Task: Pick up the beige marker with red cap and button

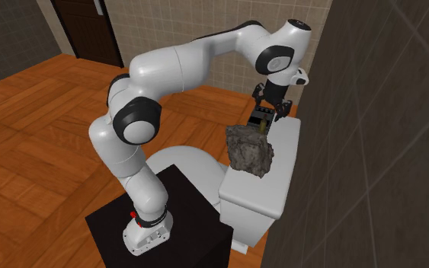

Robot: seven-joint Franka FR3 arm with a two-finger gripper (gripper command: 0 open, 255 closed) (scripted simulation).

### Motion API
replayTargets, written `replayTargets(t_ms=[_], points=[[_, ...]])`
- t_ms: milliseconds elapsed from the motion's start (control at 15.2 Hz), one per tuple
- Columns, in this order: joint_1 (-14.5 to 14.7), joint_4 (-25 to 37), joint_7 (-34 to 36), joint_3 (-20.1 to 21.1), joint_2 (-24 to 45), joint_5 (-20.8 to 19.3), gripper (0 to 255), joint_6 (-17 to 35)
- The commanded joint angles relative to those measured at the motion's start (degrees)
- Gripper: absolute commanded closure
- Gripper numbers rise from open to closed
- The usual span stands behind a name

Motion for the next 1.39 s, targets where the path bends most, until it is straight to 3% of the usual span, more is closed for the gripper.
replayTargets(t_ms=[0,198,264,858,1320], points=[[0.03,-1.87,-0.09,0.06,-0.28,-0.09,0,1.63],[0.03,-3.38,-0.17,0.10,-0.54,-0.16,0,2.89],[0.01,-3.41,-0.23,0.06,-0.54,-0.16,255,2.90],[0.03,-3.37,-0.17,0.10,-0.53,-0.16,255,2.88],[-0.03,3.67,0.13,-0.12,0.91,0.28,255,-2.80]])
